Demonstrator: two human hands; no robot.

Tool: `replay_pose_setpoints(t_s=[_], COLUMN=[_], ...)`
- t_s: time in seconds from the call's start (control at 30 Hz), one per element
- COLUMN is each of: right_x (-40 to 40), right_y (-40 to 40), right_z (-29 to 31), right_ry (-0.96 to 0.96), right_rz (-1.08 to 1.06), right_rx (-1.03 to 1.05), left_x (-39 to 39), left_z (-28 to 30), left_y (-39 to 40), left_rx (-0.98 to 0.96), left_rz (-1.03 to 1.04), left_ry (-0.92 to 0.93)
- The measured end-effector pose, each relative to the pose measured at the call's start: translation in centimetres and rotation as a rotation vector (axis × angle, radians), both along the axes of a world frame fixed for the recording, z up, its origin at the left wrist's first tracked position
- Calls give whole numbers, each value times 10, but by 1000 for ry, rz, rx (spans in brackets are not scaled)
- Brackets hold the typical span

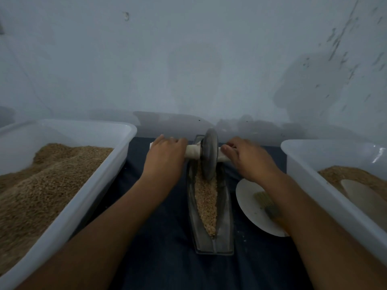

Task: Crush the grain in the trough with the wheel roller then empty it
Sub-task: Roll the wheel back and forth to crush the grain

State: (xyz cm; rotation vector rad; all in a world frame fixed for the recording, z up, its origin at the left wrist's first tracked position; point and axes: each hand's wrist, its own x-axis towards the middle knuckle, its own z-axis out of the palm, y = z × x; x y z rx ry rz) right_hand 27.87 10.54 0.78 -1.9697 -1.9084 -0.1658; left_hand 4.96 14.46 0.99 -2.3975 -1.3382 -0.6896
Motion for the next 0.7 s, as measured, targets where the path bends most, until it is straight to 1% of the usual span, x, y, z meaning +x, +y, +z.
replay_pose_setpoints(t_s=[0.07,0.17,0.2,0.3,0.43,0.6,0.7], right_x=[1,3,4,5,-3,-18,-23], right_y=[0,-3,-6,-19,-39,-63,-68], right_z=[1,12,17,34,58,80,84], right_ry=[-37,79,89,35,-69,-99,-110], right_rz=[35,70,84,118,138,146,151], right_rx=[-31,-140,-179,-306,-445,-508,-524], left_x=[0,0,1,3,-1,-4,-8], left_z=[3,12,14,24,37,47,51], left_y=[-2,-10,-14,-28,-47,-65,-69], left_rx=[-34,-138,-167,-215,-277,-335,-315], left_rz=[36,116,139,192,213,189,166], left_ry=[52,99,116,186,308,400,438])
